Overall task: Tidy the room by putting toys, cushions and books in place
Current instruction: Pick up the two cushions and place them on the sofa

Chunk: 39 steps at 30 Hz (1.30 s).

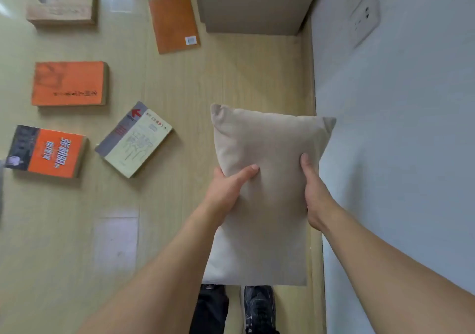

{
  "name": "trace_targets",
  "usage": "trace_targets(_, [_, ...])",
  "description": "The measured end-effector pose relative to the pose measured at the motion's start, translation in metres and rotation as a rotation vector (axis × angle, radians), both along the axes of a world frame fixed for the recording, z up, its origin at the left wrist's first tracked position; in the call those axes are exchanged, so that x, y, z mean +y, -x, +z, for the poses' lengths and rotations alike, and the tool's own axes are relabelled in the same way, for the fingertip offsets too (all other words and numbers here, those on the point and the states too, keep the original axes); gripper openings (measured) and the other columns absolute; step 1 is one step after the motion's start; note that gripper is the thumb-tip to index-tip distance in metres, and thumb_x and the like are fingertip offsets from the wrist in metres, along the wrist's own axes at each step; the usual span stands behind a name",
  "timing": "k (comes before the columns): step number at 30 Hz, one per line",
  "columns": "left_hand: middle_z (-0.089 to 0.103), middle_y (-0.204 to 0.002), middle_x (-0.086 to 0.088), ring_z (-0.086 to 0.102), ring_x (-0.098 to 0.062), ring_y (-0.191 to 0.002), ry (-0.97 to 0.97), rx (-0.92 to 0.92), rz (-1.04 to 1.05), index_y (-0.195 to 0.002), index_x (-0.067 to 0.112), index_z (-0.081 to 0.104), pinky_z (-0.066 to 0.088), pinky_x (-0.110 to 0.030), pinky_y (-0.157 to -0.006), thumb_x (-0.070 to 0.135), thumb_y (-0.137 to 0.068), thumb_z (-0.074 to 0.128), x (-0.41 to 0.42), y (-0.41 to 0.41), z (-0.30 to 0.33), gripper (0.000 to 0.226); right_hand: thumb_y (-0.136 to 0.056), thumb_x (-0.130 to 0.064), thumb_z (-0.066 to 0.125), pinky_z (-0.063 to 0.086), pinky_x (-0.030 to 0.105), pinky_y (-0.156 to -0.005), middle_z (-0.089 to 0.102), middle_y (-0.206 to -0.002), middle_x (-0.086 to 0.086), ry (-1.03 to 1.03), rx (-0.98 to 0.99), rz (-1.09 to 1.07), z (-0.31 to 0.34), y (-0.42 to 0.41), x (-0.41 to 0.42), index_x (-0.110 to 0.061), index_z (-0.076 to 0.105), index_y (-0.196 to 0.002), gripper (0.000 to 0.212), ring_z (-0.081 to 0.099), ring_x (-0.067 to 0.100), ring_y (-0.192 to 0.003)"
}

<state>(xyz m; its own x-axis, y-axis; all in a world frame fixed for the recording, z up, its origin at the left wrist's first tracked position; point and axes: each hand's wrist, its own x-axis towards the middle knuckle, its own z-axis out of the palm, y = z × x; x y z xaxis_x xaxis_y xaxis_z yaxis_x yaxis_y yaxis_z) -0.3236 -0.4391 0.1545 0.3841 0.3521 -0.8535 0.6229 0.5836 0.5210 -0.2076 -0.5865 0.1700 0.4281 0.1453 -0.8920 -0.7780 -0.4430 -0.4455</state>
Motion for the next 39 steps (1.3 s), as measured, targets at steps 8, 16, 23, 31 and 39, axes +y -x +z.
trace_targets(8, [0.073, -0.110, 0.006, 0.072, -0.013, -0.098, -0.294, -0.208, 0.209, -0.123, 0.026, 0.057, 0.058, -0.040, -0.088, 0.050, -0.054, 0.089, 0.067, 0.073, 0.362, 0.079, -0.060, -0.088, 0.056, 0.047, 0.039, -0.096, 0.057, -0.121, -0.007, -0.103, -0.449, 0.116, 0.348, 0.053, 0.093, -0.024, 0.048, -0.133, 0.097, 0.058, 0.015, -0.108])
trace_targets(16, [0.072, -0.111, 0.009, 0.071, -0.008, -0.097, -0.477, -0.368, 0.352, -0.113, 0.029, 0.058, 0.057, -0.030, -0.084, 0.048, -0.069, 0.086, 0.090, 0.212, 0.594, 0.055, -0.085, -0.068, 0.052, 0.035, 0.017, -0.066, 0.053, -0.121, -0.006, -0.364, -0.656, 0.226, 0.578, 0.173, 0.134, -0.013, 0.046, -0.131, 0.072, 0.052, 0.011, -0.102])
trace_targets(23, [0.046, -0.123, 0.011, 0.057, -0.005, -0.110, -0.622, -0.331, 0.376, -0.122, 0.037, 0.055, 0.052, -0.034, -0.090, 0.068, -0.053, 0.084, 0.152, 0.331, 0.665, 0.081, -0.080, -0.062, 0.066, 0.048, 0.030, -0.092, 0.060, -0.109, -0.010, -0.589, -0.564, 0.180, 0.625, 0.277, 0.217, -0.016, 0.050, -0.115, 0.060, 0.060, 0.006, -0.100])
trace_targets(31, [0.073, -0.112, 0.001, 0.072, -0.018, -0.100, -0.669, -0.542, 0.388, -0.121, 0.019, 0.062, 0.059, -0.036, -0.083, 0.020, -0.079, 0.082, 0.239, 0.402, 0.688, 0.047, -0.084, -0.054, 0.066, 0.048, 0.018, -0.076, 0.061, -0.115, -0.010, -0.668, -0.531, 0.235, 0.651, 0.347, 0.309, -0.016, 0.050, -0.121, 0.056, 0.060, 0.004, -0.104])
trace_targets(39, [0.074, -0.112, -0.002, 0.072, -0.021, -0.100, -0.696, -0.540, 0.384, -0.121, 0.016, 0.064, 0.058, -0.037, -0.083, 0.016, -0.079, 0.082, 0.345, 0.404, 0.685, 0.046, -0.081, -0.058, 0.067, 0.050, 0.028, -0.087, 0.063, -0.119, -0.008, -0.766, -0.495, 0.204, 0.641, 0.350, 0.427, -0.018, 0.051, -0.124, 0.061, 0.061, 0.010, -0.110])
